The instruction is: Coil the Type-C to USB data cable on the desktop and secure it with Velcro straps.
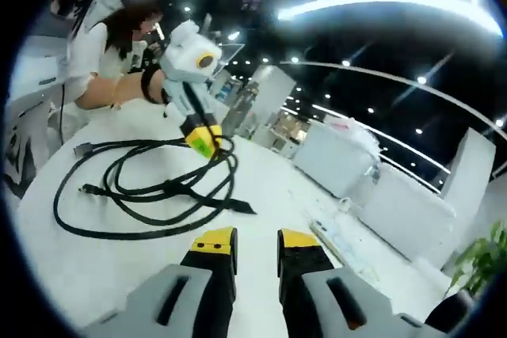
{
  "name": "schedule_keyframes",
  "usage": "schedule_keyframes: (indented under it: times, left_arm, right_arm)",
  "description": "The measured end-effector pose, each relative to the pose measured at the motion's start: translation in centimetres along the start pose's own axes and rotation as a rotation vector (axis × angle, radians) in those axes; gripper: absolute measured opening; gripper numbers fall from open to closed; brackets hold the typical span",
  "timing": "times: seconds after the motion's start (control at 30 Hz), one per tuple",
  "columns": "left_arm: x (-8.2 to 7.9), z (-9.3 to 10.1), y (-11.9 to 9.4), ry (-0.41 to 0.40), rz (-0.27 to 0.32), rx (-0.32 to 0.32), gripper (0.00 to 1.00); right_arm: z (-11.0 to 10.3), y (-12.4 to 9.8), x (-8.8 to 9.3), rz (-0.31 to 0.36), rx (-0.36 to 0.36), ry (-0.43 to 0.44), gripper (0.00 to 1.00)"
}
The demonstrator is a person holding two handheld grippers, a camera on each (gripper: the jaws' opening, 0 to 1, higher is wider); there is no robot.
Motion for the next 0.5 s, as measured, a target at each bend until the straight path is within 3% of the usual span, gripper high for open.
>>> schedule_keyframes:
  times: [0.07,0.17,0.23,0.33,0.4,0.5]
  left_arm:
    - [0.5,0.4,0.5,-0.002,-0.022,0.023,0.05]
    - [1.1,0.7,1.4,0.021,-0.049,0.034,0.05]
    - [1.5,0.9,1.8,0.031,-0.065,0.036,0.06]
    - [1.6,1.0,1.7,0.053,-0.07,0.033,0.07]
    - [1.5,1.0,1.5,0.057,-0.067,0.031,0.11]
    - [1.1,0.9,0.9,0.054,-0.027,0.024,0.12]
  right_arm:
    - [0.4,-0.8,-1.6,0.088,0.031,0.07,0.16]
    - [-3.3,-0.7,-4.3,0.166,-0.11,0.13,0.16]
    - [-5.9,0.2,-4.5,0.121,-0.191,0.064,0.2]
    - [-9.3,1.9,-3.4,0.016,-0.266,-0.153,0.22]
    - [-9.8,2.7,-2.6,-0.018,-0.259,-0.231,0.21]
    - [-10.1,4.0,-1.7,-0.049,-0.264,-0.276,0.21]
Point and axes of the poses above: the point that each gripper's makers call its tool centre point, and the gripper's own axes: y roughly forward along the fingers, z roughly to its right, x roughly out of its underside, the point moved 5 cm from there along -y, roughly backward along the fingers, and after that the axes turned 8 degrees about y, right-handed, at the moved point
